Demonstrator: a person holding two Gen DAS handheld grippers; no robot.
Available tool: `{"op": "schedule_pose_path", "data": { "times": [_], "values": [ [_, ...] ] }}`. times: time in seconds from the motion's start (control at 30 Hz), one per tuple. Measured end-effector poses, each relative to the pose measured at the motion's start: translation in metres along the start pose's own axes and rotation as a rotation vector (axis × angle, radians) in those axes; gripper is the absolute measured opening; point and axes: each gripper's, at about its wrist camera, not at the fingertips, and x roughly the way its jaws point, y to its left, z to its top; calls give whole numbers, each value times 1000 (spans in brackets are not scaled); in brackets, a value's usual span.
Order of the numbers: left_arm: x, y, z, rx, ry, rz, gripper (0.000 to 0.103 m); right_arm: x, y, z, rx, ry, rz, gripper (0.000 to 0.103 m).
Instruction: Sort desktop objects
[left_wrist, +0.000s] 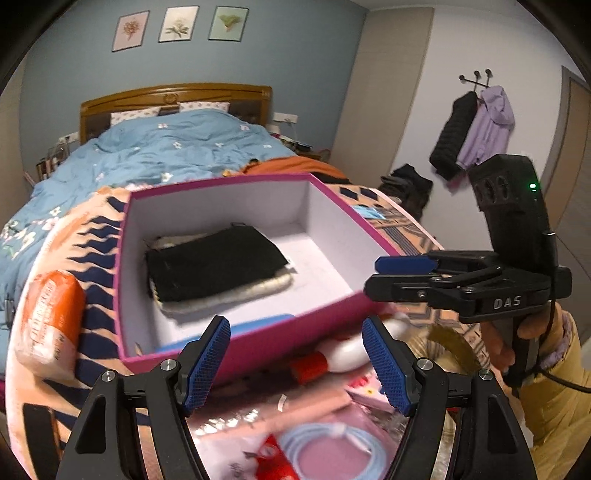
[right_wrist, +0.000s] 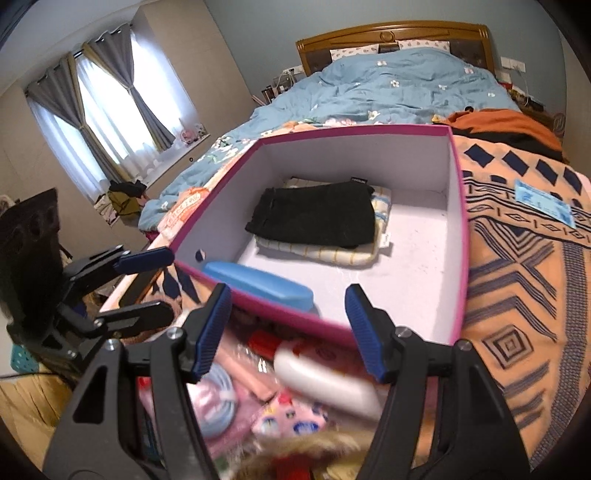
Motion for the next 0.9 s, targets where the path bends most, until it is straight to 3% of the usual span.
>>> {"op": "schedule_pose_path", "data": {
  "times": [0.23, 0.43, 0.63, 0.9],
  "values": [
    [10, -22, -14, 33, 57, -41, 76, -36, -8, -36, -3, -24, -61, 66],
    [20, -48, -24, 88, 119, -71, 76, -47, -20, -57, -3, 14, -127, 66],
    [21, -78, -35, 147, 168, -114, 76, -60, -42, -98, 80, 51, -208, 66],
    [29, -102, -41, 169, 214, -159, 76, -83, -58, -144, 206, 73, -220, 66]
  ]
}}
